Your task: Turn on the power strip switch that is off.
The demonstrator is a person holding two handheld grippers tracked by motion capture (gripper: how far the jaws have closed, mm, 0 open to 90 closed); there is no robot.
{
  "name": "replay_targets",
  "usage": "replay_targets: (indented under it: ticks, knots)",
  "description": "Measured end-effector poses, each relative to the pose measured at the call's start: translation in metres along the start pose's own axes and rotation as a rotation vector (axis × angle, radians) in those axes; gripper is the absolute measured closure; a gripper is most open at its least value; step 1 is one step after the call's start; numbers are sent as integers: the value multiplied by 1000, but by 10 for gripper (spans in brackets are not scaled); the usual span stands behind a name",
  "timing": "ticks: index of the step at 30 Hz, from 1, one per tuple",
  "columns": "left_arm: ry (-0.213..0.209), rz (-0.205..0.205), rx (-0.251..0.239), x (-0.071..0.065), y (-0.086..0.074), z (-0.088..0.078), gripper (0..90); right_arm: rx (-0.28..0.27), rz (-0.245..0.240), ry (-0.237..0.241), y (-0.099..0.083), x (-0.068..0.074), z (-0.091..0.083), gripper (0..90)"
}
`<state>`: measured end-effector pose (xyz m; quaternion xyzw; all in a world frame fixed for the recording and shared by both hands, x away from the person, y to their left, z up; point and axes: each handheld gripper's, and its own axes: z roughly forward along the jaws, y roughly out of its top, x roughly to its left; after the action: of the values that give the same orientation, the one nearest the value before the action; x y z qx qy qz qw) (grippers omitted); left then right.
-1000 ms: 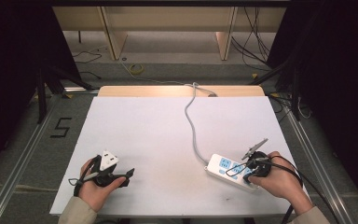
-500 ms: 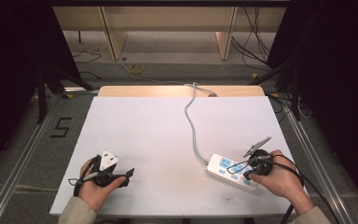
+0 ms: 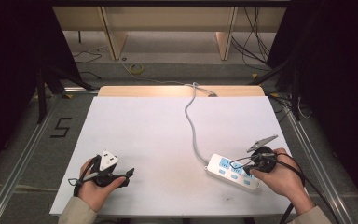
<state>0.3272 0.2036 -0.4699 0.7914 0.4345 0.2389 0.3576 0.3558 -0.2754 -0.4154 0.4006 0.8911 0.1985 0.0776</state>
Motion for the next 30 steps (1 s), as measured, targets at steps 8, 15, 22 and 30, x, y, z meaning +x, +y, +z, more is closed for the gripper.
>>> replay_targets:
  ticks: [8,15,22,30]
  knots:
    - [3,1,-1,0,0,0,198,-56,19,-9,1,-2,-3,900]
    - [5,1,-1,0,0,0,201,-109,57,-16,0,-5,-4,900]
    - [4,2,-3,0,0,-1,202,-170,76,-33,0,-9,-7,900]
    - [2,-2,-7,0,0,-1,203,-238,72,-39,0,-15,-7,882]
